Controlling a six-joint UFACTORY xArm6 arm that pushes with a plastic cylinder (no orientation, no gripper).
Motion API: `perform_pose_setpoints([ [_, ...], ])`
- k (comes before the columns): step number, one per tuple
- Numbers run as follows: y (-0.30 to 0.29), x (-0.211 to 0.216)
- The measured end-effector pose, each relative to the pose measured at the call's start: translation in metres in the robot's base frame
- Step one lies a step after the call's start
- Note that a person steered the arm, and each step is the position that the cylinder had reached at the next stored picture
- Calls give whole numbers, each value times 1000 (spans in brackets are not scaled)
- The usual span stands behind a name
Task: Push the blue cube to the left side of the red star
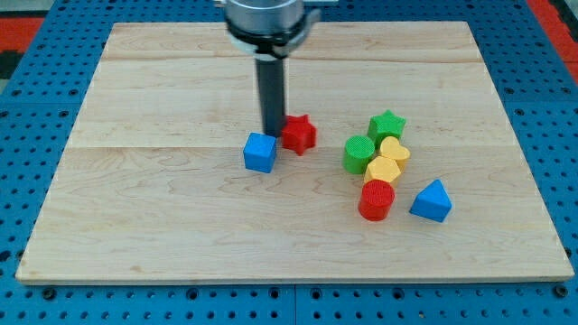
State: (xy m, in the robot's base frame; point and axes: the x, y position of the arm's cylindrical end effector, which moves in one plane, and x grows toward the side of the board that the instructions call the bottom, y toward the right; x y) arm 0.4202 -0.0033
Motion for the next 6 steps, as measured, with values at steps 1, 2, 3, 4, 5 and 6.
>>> perform_pose_setpoints([
  [1, 13, 11],
  [2, -55, 11],
  [3, -113, 13],
  [4, -122, 45],
  [5, -63, 57],
  [6, -23, 49],
])
